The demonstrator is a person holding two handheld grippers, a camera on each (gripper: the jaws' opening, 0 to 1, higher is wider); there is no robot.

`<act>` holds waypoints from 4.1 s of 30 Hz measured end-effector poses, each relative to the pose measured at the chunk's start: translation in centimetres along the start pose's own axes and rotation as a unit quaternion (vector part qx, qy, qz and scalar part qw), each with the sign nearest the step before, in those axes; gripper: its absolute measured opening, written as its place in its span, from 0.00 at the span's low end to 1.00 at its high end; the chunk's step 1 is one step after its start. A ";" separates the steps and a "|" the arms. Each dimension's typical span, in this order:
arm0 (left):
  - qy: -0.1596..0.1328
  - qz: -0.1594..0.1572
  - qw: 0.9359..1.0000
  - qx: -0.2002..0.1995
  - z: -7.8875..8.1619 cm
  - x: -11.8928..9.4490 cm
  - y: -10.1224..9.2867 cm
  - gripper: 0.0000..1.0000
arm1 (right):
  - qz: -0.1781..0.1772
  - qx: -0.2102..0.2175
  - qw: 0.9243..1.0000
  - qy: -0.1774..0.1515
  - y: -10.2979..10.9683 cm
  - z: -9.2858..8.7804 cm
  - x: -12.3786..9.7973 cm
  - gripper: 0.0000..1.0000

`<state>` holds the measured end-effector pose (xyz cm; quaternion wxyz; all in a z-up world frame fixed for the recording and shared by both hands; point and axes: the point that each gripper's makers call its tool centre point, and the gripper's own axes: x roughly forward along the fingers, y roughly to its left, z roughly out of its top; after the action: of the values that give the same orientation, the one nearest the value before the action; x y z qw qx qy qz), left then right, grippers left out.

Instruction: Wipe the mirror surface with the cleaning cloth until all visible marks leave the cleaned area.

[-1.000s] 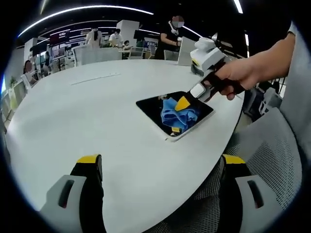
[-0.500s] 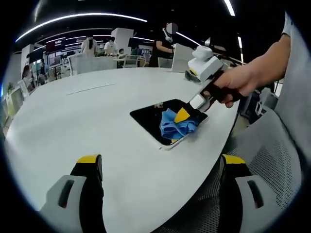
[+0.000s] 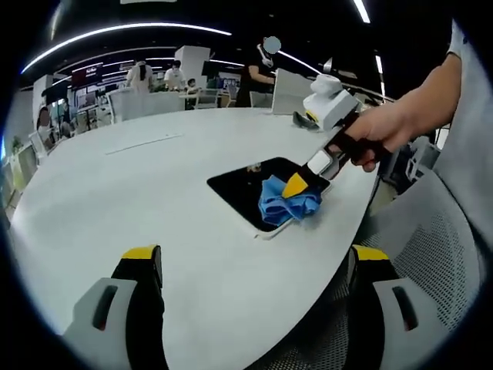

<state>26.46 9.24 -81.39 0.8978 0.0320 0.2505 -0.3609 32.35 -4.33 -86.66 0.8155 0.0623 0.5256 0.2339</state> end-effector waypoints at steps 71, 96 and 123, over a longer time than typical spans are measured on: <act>0.026 0.003 1.000 -0.001 -1.1 0.2 0.2 0.99 | 0.004 -0.007 1.000 0.024 -2.7 -1.3 -1.9 0.00; 0.021 0.008 1.000 -0.007 -0.7 0.1 0.3 0.99 | 0.001 -0.001 1.000 0.022 -4.0 2.1 -0.5 0.00; 0.006 0.011 1.000 -0.009 -0.1 0.6 0.2 0.99 | -0.006 -0.046 0.999 0.025 -5.2 6.2 1.1 0.00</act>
<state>26.91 9.05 -81.77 0.9005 0.0287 0.2590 -0.3482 39.85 -7.55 -86.72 0.8055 0.0157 0.5349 0.2547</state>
